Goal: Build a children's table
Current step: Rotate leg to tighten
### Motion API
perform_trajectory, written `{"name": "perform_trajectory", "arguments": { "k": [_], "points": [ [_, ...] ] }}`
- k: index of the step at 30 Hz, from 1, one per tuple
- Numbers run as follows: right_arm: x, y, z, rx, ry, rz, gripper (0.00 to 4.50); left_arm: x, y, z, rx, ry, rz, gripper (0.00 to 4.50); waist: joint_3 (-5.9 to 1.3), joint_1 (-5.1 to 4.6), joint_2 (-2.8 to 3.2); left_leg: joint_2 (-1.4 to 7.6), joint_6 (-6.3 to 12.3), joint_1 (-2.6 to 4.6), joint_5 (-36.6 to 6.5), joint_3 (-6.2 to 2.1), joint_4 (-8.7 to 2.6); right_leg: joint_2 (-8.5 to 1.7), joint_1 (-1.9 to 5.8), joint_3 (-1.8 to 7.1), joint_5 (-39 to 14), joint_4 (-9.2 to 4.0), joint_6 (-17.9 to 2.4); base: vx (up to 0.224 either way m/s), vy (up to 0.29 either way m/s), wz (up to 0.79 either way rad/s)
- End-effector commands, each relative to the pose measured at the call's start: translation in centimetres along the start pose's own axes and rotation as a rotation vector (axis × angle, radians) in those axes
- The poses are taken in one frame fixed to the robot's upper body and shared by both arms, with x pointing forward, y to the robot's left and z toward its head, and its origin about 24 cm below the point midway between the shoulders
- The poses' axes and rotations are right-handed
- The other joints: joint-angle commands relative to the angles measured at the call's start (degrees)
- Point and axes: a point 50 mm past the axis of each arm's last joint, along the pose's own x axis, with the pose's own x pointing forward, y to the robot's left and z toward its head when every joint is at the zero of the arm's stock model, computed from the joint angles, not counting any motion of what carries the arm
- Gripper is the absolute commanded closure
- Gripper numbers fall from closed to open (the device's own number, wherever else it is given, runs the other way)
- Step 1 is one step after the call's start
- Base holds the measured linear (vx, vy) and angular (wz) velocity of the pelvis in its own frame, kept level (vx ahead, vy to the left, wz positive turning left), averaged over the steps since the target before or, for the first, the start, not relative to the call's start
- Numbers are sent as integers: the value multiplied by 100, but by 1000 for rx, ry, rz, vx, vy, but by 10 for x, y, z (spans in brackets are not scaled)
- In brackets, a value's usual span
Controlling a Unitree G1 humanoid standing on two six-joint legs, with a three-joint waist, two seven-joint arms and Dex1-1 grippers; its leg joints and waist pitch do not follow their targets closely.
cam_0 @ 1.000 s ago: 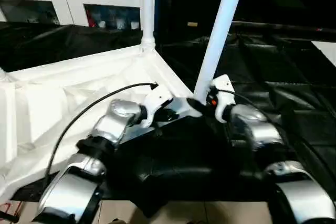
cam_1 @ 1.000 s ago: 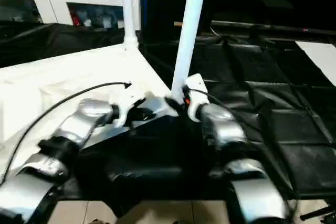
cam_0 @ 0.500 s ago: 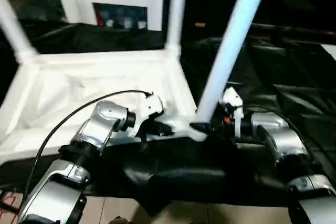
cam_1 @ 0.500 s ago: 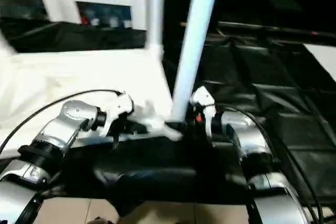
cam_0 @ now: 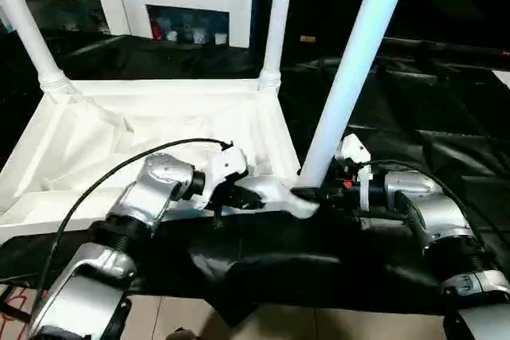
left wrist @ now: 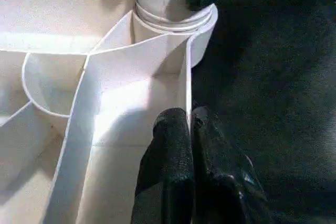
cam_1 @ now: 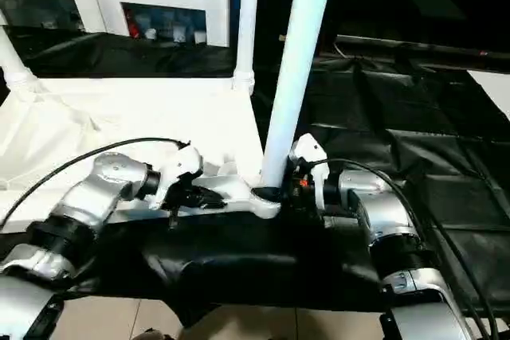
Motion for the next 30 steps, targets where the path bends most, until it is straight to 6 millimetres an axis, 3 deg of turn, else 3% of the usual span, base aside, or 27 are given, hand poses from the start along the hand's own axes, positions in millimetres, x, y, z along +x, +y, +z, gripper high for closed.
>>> {"name": "perform_trajectory", "arguments": {
  "k": [1, 3, 8, 10, 15, 17, 20, 22, 30],
  "points": [
    [27, 9, -28, 116, 77, -95, 239, 9, 16, 26, -3, -90, 202, 450, -338, -43, -25, 26, -48, 67, -1724, -30, -385, -215, 223, 129, -2154, -443, -983, 0, 0, 0],
    [34, 8, -31, 152, 87, -161, 247, 13, 18, 28, -15, -90, 242, 450, -333, -119, -4, 12, -169, 87, -1907, -56, -393, -217, 202, 114, -2521, -482, -871, 0, 0, 0],
    [58, 11, -38, 255, 102, -364, 252, 30, 19, 37, -60, -102, 341, 450, -323, -193, -12, 0, -88, 91, -2097, -65, -389, -205, 174, 106, -2763, -546, -768, 0, 0, 0],
    [66, 12, -38, 275, 106, -425, 252, 36, 18, 39, -63, -105, 343, 450, -328, -234, -1, -3, -143, 96, -2151, -79, -401, -198, 162, 94, -2837, -553, -730, 0, 0, 0],
    [76, 14, -27, 241, 42, -414, 252, 44, 12, 41, -42, -103, 298, 450, -332, -277, 0, -9, -83, 96, -2403, -91, -401, -190, 146, 85, -2845, -584, -707, 0, 0, 0],
    [71, 12, -21, 252, 4, -352, 198, 41, 11, 38, -29, -96, 269, 450, -331, -286, -5, -8, -50, 85, -2411, -90, -405, -181, 156, 87, -2771, -576, -733, 0, 0, 0],
    [60, 10, -16, 156, -3, -242, 163, 34, 10, 33, -3, -88, 211, 450, -347, -254, -8, 3, 52, 62, -2272, -78, -402, -184, 191, 103, -2482, -556, -807, 0, 0, 0],
    [56, 10, -15, 133, -3, -205, 150, 32, 9, 32, 5, -87, 190, 450, -358, -239, -12, 13, 99, 46, -2058, -60, -396, -185, 214, 118, -2047, -498, -989, 0, 0, 0],
    [20, 12, -17, 21, 33, 71, 150, 15, -1, 22, 72, -90, 6, 450, -381, -176, -8, 47, 284, 39, -1564, -27, -370, -182, 287, 119, -1137, -379, -1354, 0, 0, 0]
  ]
}}
